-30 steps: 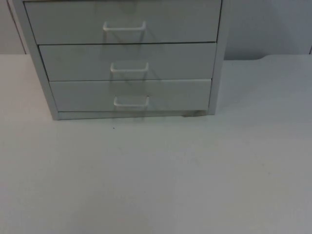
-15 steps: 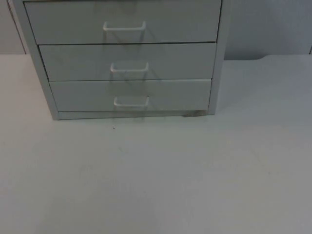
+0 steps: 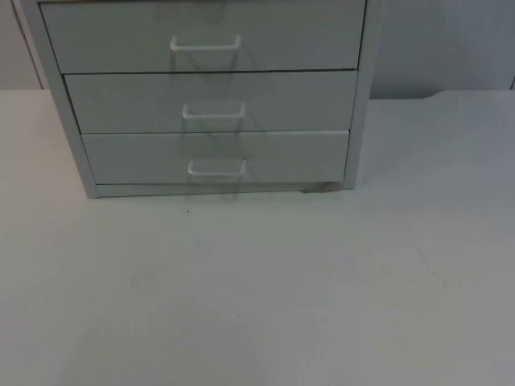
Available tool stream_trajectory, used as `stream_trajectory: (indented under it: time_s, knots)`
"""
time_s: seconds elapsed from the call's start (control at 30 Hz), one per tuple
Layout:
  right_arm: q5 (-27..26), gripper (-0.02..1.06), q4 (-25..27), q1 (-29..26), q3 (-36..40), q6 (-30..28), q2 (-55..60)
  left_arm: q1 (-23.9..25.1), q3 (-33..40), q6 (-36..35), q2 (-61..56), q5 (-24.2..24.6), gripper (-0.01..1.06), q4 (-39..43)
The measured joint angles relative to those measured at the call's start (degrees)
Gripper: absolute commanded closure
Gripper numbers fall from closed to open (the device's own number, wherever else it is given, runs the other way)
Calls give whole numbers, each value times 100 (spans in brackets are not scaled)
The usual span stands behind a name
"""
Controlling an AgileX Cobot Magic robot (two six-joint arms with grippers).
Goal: Open the drawer with the left hand, place the block into the drawer with the right hand, then close the drawer with the left hand.
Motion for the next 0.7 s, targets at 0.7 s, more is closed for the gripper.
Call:
stream_trajectory:
  time_s: [0.7]
  knots:
    - [-12,-1,0,-441,0,0,0,0,0,0,0,0,0,0]
